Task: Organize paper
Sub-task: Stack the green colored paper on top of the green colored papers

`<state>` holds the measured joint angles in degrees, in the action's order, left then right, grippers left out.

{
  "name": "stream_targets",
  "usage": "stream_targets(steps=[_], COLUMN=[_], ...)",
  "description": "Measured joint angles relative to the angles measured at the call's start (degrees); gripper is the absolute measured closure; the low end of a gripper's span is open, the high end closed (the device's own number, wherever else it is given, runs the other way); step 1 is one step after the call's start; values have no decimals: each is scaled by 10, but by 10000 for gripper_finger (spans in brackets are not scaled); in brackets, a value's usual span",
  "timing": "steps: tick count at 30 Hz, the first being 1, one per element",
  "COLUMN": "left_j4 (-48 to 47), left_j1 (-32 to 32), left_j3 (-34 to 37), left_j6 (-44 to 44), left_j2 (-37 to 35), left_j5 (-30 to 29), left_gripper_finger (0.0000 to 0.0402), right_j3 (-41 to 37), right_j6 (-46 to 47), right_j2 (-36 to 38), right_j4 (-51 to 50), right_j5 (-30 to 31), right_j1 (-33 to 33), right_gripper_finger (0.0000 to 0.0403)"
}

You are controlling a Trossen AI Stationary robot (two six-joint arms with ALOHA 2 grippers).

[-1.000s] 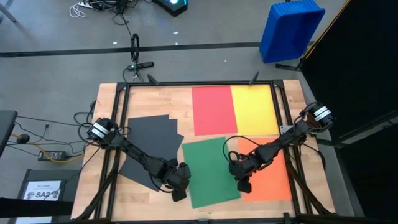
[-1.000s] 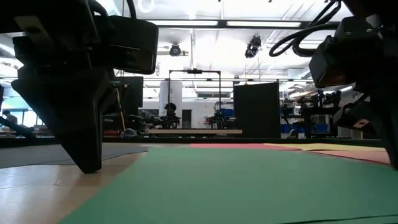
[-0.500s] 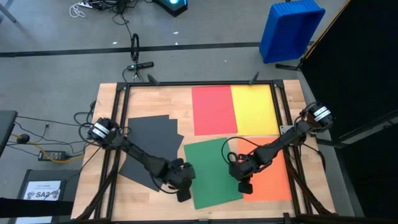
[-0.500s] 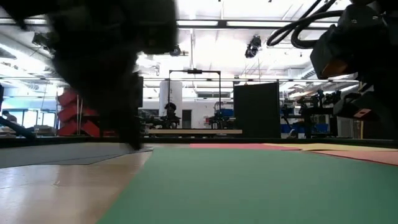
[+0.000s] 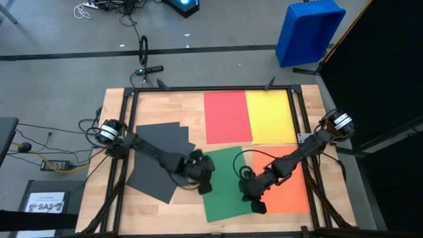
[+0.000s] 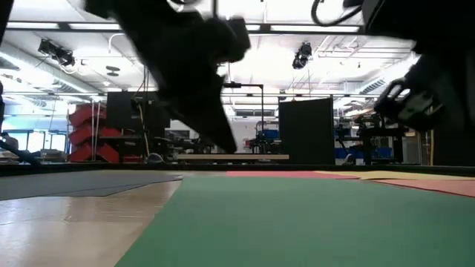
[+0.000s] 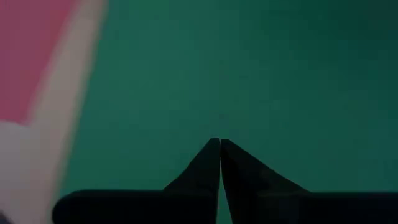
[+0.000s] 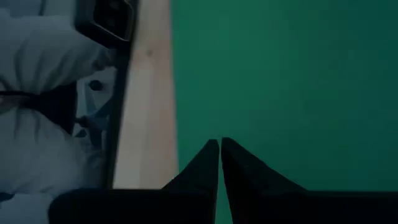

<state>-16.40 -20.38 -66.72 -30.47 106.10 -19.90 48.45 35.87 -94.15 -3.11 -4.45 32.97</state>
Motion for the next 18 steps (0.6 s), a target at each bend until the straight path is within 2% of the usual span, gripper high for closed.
stream_targets(steps=[7, 10, 14, 18], left_j4=[8, 19, 17, 18], left_j1=[121, 159, 183, 196], left_j3=[0, 0, -9, -9], left_j6=[80, 109, 138, 153], left_j2=[-1, -1, -2, -2], left_j5=[-1, 22, 43, 60], left_gripper_finger=[402, 402, 402, 402], right_j3=[15, 49, 103, 134], right_j6=[-9, -26, -51, -62], right_j2=[-8, -37, -86, -123], right_j4=[7, -4, -44, -41], right_j5=[37, 37, 37, 29], right_j1=[41, 59, 71, 70], right_gripper_finger=[403, 403, 403, 403])
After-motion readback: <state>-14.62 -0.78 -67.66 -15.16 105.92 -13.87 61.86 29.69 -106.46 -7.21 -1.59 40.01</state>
